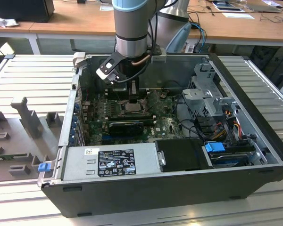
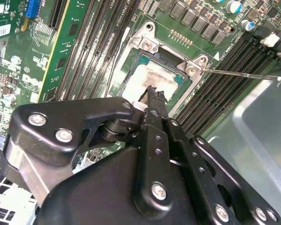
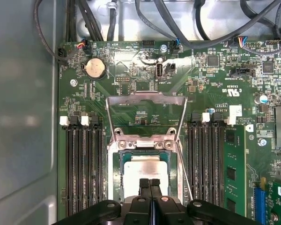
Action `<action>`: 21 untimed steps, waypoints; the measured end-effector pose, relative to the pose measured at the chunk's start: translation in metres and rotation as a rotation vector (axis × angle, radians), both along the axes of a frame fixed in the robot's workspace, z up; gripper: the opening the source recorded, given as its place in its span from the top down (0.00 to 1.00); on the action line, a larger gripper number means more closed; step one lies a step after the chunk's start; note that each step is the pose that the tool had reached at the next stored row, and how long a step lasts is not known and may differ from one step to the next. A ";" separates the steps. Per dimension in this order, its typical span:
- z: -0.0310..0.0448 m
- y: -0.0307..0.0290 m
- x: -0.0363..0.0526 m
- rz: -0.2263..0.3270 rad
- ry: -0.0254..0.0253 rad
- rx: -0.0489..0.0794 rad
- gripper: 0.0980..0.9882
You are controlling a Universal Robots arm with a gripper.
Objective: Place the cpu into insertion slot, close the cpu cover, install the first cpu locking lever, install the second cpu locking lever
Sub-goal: 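Place the cpu into insertion slot, then close the cpu cover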
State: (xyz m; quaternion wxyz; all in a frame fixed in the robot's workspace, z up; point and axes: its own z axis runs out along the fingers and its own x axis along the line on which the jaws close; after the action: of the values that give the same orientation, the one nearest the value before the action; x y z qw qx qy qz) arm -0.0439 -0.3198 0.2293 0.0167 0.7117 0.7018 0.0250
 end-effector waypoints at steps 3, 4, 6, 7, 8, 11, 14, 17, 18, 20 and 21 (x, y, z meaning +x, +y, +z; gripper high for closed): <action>0.0031 0.0000 0.0000 0.000 0.0001 -0.001 0.99; 0.0034 0.0001 0.0000 0.000 -0.0001 -0.001 0.99; 0.0039 -0.0001 0.0015 0.000 0.0055 0.000 0.99; 0.0039 -0.0004 0.0033 0.000 0.0112 0.001 0.99; 0.0038 -0.0007 0.0036 0.000 0.0118 0.001 0.99; 0.0047 -0.0009 0.0036 0.000 0.0121 0.001 0.99; 0.0058 -0.0009 0.0036 0.000 0.0119 0.002 0.99; 0.0060 -0.0009 0.0037 0.000 0.0119 0.002 0.99; 0.0064 -0.0009 0.0036 0.000 0.0120 0.002 0.99; 0.0074 -0.0008 0.0037 0.000 0.0118 0.002 0.99; 0.0076 -0.0008 0.0037 0.000 0.0118 0.002 0.99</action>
State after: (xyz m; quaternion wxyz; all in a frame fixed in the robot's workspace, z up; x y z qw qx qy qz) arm -0.0403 -0.3207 0.2369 0.0119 0.7120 0.7018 0.0215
